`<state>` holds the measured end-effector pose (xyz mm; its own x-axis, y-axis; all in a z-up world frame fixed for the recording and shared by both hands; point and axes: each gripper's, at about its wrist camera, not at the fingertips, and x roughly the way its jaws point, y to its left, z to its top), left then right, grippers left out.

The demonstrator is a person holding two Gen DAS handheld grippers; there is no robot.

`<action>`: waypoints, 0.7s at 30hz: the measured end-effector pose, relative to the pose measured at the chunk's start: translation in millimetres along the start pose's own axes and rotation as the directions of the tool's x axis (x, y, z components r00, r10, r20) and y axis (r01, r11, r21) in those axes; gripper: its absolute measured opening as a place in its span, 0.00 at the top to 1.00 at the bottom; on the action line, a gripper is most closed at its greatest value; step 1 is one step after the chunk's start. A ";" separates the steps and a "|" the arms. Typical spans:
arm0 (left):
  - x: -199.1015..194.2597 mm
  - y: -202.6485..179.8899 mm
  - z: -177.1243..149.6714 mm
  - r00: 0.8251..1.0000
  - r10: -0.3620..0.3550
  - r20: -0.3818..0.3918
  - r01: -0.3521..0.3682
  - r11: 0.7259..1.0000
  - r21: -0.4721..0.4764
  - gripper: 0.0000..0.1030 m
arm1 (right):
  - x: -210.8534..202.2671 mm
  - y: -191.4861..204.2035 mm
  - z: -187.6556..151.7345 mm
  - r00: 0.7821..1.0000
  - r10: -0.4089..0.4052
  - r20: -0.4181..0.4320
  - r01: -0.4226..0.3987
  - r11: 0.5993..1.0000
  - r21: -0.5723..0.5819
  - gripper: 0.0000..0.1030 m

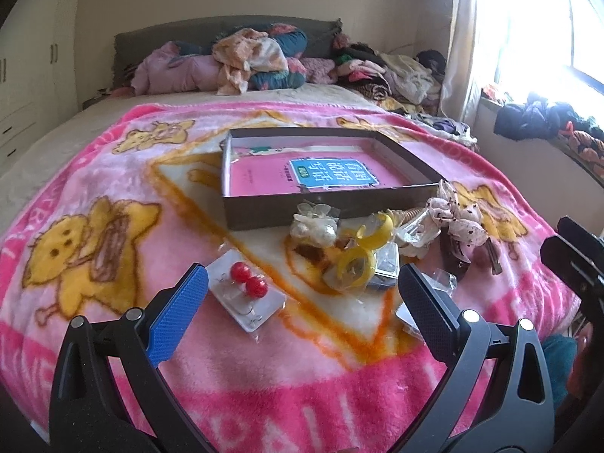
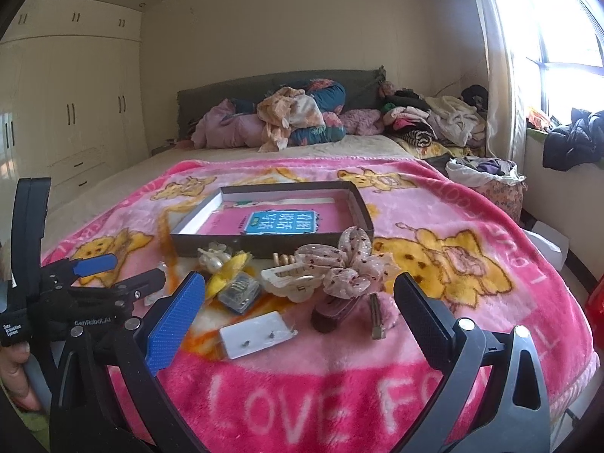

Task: Organize jewelry
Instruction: 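Grasp the bagged yellow rings with the left gripper while the right gripper grasps the pink bow clip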

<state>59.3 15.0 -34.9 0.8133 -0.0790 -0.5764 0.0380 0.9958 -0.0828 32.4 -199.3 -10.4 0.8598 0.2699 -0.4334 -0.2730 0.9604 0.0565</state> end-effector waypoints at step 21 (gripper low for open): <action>57.3 -40.0 14.9 0.992 -0.097 -0.086 0.107 0.987 0.118 0.11 | 67.7 -44.3 13.6 0.986 -0.058 -0.153 0.059 0.998 0.005 0.06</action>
<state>113.1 -28.7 -52.5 0.7528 -0.1793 -0.6334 0.1933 0.9800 -0.0476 108.6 -222.6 -30.0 0.7978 0.2001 -0.5688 -0.2193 0.9750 0.0353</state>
